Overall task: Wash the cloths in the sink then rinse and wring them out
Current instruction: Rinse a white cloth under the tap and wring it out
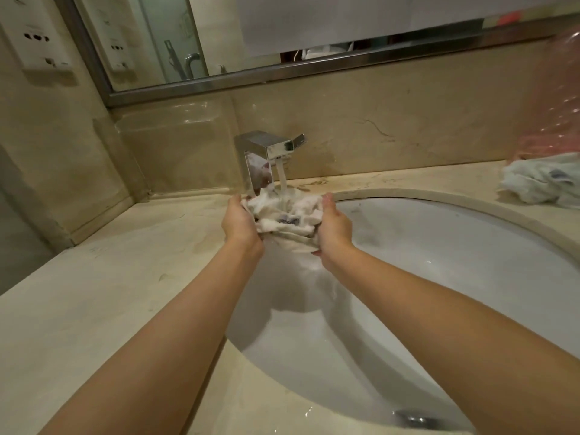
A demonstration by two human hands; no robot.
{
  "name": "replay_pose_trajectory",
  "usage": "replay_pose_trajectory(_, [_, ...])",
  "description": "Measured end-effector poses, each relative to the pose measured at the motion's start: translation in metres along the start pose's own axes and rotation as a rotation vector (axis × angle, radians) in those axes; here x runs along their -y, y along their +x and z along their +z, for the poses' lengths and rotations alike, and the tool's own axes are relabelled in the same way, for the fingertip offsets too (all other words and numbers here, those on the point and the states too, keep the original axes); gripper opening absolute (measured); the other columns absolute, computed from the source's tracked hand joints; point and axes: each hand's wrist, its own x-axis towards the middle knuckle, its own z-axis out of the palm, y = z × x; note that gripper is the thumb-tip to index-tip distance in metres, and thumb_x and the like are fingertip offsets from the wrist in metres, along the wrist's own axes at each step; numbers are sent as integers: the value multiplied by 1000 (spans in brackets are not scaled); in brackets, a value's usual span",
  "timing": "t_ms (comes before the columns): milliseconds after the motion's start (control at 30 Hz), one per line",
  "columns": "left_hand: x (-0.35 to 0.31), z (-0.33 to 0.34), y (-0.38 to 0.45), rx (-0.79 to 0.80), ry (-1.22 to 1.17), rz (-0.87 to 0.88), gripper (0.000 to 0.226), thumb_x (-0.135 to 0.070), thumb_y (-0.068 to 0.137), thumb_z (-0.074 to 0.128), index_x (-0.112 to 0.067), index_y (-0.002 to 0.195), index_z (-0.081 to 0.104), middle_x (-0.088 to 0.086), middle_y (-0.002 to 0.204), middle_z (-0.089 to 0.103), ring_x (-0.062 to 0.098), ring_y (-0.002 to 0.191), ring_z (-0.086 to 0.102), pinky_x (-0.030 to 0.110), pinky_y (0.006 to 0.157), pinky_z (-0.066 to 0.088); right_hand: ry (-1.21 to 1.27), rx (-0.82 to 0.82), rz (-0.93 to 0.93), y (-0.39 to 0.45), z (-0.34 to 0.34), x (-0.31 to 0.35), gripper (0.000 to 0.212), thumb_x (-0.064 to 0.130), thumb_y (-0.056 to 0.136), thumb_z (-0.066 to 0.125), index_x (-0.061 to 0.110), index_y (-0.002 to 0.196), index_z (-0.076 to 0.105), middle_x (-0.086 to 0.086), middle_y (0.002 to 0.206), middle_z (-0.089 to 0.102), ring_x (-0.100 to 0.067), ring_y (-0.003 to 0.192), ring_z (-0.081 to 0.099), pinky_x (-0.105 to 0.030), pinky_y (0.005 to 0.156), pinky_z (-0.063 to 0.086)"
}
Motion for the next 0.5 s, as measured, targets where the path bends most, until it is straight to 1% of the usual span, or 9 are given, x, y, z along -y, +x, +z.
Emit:
replay_pose_trajectory(67, [1, 0, 1, 99, 105, -32, 35, -45, 95, 46, -17, 104, 65, 5, 102, 69, 20, 81, 65, 27, 64, 54, 102, -34, 41, 5, -3, 1, 42, 55, 97, 42, 19, 103, 63, -6, 106, 67, -29, 98, 65, -43, 82, 56])
replay_pose_trajectory(167, [5, 3, 0, 165, 394, 18, 53, -61, 84, 55, -18, 113, 65, 2, 105, 69, 18, 91, 65, 29, 68, 50, 205, -48, 65, 12, -10, 1, 43, 56, 96, 43, 19, 87, 62, -7, 99, 70, -29, 91, 69, -44, 79, 58])
replay_pose_trajectory(233, [8, 5, -4, 216, 496, 58, 70, -70, 69, 65, -20, 119, 63, 4, 115, 67, 21, 103, 65, 29, 66, 52, 248, -34, 71, 14, -14, 1, 44, 58, 95, 44, 19, 91, 64, -7, 96, 71, -29, 90, 69, -45, 81, 58])
replay_pose_trajectory(300, [7, 6, -4, 242, 533, 43, 87, -71, 52, 73, -21, 122, 61, 4, 121, 65, 23, 106, 64, 31, 66, 55, 270, -22, 72, 18, -14, -1, 46, 60, 94, 44, 19, 94, 65, -7, 97, 71, -29, 90, 70, -46, 83, 58])
replay_pose_trajectory(333, [6, 6, -5, 265, 547, 13, 84, -66, 54, 75, -21, 123, 61, 4, 121, 65, 23, 105, 64, 32, 70, 55, 272, -31, 70, 17, -12, -3, 45, 60, 93, 45, 19, 95, 64, -7, 99, 71, -29, 91, 69, -47, 84, 57])
replay_pose_trajectory(400, [6, 4, -4, 301, 561, -40, 58, -42, 73, 77, -16, 122, 59, 5, 114, 66, 21, 95, 65, 32, 72, 55, 305, -37, 35, 16, -6, -7, 50, 59, 84, 59, 16, 110, 61, -9, 107, 70, -31, 94, 68, -50, 88, 55])
replay_pose_trajectory(433, [6, 3, -4, 298, 548, -45, 51, -24, 78, 75, -13, 124, 57, 7, 109, 66, 20, 87, 66, 29, 67, 55, 310, -21, 29, 14, -4, -8, 64, 55, 75, 68, 15, 124, 54, -11, 113, 67, -32, 97, 67, -51, 90, 54])
replay_pose_trajectory(467, [6, 2, -3, 288, 518, -29, 54, -8, 78, 73, -10, 129, 54, 9, 108, 66, 20, 81, 66, 28, 61, 55, 294, 14, 22, 14, -2, -9, 81, 47, 69, 74, 19, 137, 42, -12, 122, 62, -33, 102, 65, -51, 92, 53])
replay_pose_trajectory(500, [6, 2, -2, 275, 470, 7, 63, 4, 76, 70, -9, 134, 49, 12, 111, 65, 21, 80, 67, 29, 59, 56, 256, 68, 10, 12, -1, -9, 93, 35, 69, 77, 25, 146, 26, -11, 130, 56, -33, 107, 62, -49, 94, 52])
